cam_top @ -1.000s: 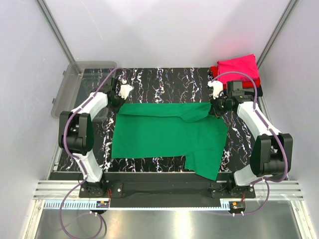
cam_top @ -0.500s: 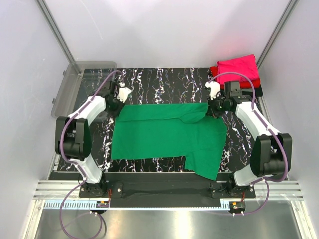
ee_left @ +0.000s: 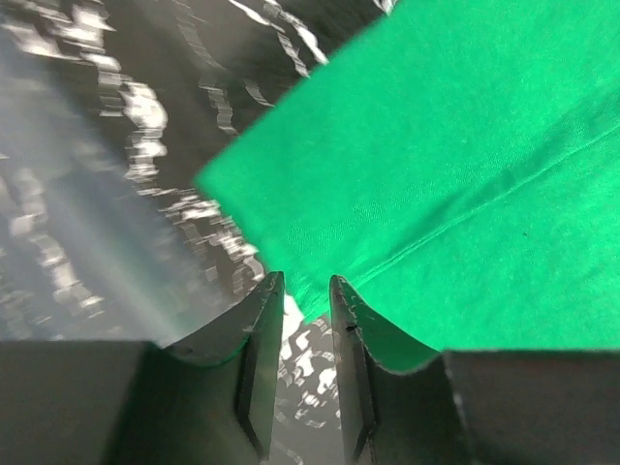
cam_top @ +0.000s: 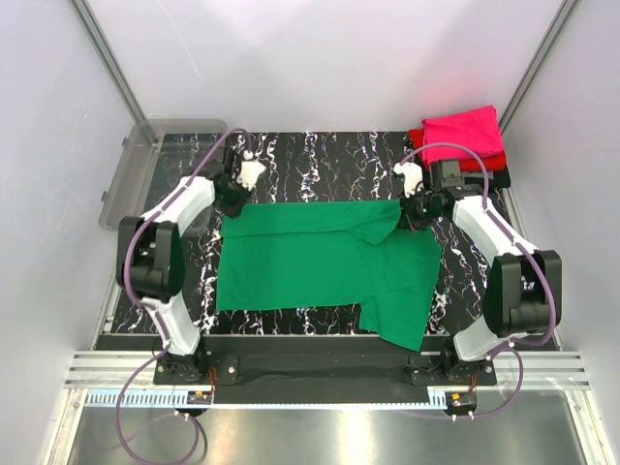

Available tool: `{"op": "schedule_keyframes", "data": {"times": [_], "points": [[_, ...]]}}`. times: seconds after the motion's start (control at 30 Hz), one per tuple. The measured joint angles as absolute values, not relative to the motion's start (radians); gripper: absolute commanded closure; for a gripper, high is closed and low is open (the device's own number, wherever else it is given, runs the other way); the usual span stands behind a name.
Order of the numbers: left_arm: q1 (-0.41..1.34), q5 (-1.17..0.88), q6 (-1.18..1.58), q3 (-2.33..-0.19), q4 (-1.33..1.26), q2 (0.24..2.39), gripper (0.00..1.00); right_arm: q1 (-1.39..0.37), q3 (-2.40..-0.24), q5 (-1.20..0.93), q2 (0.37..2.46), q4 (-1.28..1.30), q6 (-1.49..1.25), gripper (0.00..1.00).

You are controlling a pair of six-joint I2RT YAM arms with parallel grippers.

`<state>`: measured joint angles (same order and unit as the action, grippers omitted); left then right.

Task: Fold and stack the t-shirts
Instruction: Fold the tshirt

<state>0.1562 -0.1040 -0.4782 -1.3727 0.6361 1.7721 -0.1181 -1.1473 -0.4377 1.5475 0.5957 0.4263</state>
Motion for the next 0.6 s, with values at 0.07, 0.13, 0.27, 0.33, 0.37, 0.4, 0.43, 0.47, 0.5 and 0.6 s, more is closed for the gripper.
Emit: {"op": "schedule_keyframes", "data": {"times": [0.07,0.13,0.27,0.33,0.37,0.4,0.43,0.47,0.5,0.6], "points": [[0.16,-0.104,-0.477,-1.373,0.648,1.832,0.71,-0.118,-1.15,-0.435,1.57,0.596,0.429,1.0],[0.161,-0.102,-0.473,-1.372,0.666,1.874,0.71,-0.118,-1.153,-0.434,1.591,0.596,0.43,1.0],[0.161,-0.102,-0.469,-1.372,0.685,1.904,0.71,-0.118,-1.159,-0.427,1.617,0.596,0.43,1.0],[0.161,-0.101,-0.469,-1.372,0.686,1.904,0.71,-0.115,-1.168,-0.417,1.627,0.592,0.43,1.0],[0.161,-0.101,-0.469,-1.372,0.687,1.905,0.71,-0.113,-1.172,-0.41,1.633,0.588,0.429,1.0],[0.161,-0.101,-0.469,-1.372,0.688,1.906,0.71,-0.11,-1.178,-0.405,1.639,0.586,0.429,1.0],[0.161,-0.1,-0.47,-1.372,0.688,1.908,0.71,-0.105,-1.185,-0.401,1.647,0.583,0.428,1.0],[0.161,-0.1,-0.47,-1.372,0.688,1.91,0.71,-0.1,-1.192,-0.398,1.656,0.576,0.426,1.0],[0.161,-0.099,-0.47,-1.372,0.688,1.913,0.72,-0.092,-1.2,-0.389,1.666,0.571,0.424,1.0],[0.161,-0.099,-0.469,-1.372,0.689,1.924,0.72,-0.071,-1.234,-0.366,1.7,0.553,0.42,1.0]]}}
